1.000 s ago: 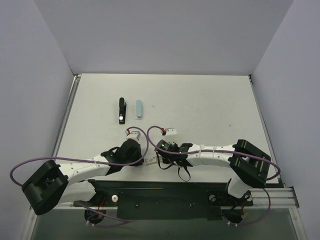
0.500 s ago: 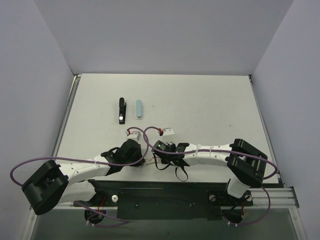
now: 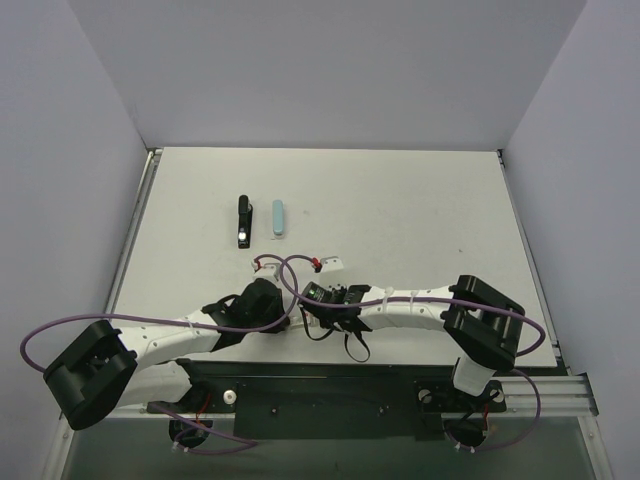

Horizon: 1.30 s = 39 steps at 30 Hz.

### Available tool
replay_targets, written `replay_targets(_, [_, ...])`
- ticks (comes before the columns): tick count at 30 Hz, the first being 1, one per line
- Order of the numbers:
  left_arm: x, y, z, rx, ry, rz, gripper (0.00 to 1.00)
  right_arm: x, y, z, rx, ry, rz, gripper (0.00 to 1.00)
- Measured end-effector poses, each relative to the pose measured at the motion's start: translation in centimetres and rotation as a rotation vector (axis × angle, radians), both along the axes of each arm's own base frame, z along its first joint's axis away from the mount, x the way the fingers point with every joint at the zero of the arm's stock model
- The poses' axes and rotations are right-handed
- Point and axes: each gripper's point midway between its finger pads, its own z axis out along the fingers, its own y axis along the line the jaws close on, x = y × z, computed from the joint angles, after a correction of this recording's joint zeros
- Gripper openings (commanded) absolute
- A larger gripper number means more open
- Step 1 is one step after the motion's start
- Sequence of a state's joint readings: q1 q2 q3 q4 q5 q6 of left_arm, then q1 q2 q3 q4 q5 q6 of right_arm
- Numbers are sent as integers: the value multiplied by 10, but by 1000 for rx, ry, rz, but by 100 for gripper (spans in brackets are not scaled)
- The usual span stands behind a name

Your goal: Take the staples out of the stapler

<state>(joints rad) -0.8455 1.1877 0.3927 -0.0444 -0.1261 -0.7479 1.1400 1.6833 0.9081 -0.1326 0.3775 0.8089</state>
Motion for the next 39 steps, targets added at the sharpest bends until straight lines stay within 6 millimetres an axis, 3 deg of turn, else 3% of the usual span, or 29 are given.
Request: replay_targets(39, [-1,-6,0,-16,0,-4,0,9,3,0,-93,-4,7,0])
